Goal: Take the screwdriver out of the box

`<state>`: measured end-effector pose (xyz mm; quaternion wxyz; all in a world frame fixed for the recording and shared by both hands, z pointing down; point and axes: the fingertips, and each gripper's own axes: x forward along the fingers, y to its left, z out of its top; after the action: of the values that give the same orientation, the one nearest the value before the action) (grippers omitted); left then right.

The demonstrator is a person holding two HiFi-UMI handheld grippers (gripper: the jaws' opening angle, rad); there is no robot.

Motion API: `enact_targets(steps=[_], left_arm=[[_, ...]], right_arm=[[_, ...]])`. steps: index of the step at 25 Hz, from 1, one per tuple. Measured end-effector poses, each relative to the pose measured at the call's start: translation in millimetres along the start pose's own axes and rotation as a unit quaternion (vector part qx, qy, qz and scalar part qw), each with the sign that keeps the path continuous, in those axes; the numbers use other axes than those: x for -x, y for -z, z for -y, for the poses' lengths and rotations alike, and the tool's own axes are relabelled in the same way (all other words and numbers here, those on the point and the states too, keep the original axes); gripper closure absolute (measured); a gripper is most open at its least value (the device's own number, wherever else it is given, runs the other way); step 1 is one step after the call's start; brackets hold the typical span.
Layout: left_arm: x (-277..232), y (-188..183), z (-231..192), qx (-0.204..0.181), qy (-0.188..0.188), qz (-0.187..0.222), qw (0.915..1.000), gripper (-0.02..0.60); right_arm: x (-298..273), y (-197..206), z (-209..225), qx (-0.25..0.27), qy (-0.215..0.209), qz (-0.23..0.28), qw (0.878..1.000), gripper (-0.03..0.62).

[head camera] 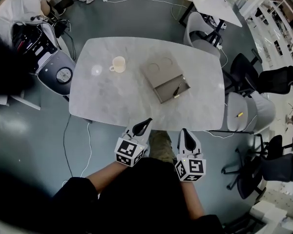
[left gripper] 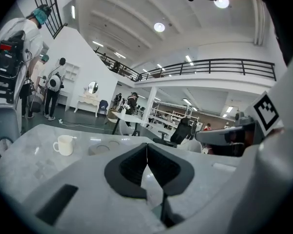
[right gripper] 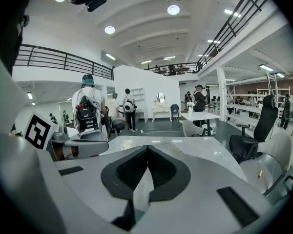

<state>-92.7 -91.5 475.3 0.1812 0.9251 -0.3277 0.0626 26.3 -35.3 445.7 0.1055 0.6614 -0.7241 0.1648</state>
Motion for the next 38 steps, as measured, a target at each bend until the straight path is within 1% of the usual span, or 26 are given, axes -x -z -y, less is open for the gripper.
enact_targets(steps=[3,8,13,16,20,24,27,30,33,35,37,38], left_arm=[[-29.2,3.2,-8.6,0.002,-0.011,-0.011,0.9999,0.565],[-84.5,-8.8,-33.0,-0.01,-0.04,-0.034,0.9986,0.565],[-152.7,-7.6,-55.0,-0.022,-0.055,-0.07,0.9958,0.565],[-195.0,-1.8,-62.0,-0.025,-0.059,-0.092,0.9938,0.565],[-239.6,21.9,-66.0,-0.04,-0.06,-0.131,0.9887,0.565],[-272.1,48.9,-71.6,-0.05,-0.067,-0.175,0.981,0.563],[-292.2,70.2,-72.6,-0.049,-0.063,-0.21,0.9745,0.563],[-312.7,89.9,-77.1,-0.037,-0.056,-0.234,0.9698,0.563],[-332.2,111.6,-76.6,-0.028,-0.037,-0.267,0.9625,0.563],[-342.4,127.3,-76.8,-0.008,-0.032,-0.292,0.9559,0.561],[-348.9,143.2,-80.5,0.026,-0.037,-0.318,0.9471,0.56],[-350.9,150.0,-82.5,0.041,-0.039,-0.33,0.9424,0.541]], right_arm=[[-26.2,-7.2,24.4,0.0,-0.006,0.001,1.0,0.59],[-71.5,-39.0,62.5,-0.013,-0.018,0.011,1.0,0.591],[-114.8,-45.6,105.8,-0.028,-0.011,-0.001,1.0,0.591],[-138.1,-50.0,138.4,-0.021,-0.015,-0.002,1.0,0.591],[-165.7,-43.3,177.6,-0.038,-0.015,-0.015,0.999,0.591],[-189.0,-37.9,200.7,-0.053,-0.022,-0.028,0.998,0.591],[-204.2,-35.7,211.8,-0.055,-0.033,-0.034,0.997,0.59],[-220.4,-34.5,223.1,-0.054,-0.037,-0.038,0.997,0.591],[-232.9,-33.0,237.6,-0.067,-0.033,-0.042,0.996,0.591],[-238.9,-32.7,247.4,-0.072,-0.03,-0.042,0.996,0.591],[-243.1,-31.5,257.0,-0.077,-0.026,-0.044,0.996,0.591],[-244.4,-30.4,261.7,-0.08,-0.023,-0.044,0.996,0.591]])
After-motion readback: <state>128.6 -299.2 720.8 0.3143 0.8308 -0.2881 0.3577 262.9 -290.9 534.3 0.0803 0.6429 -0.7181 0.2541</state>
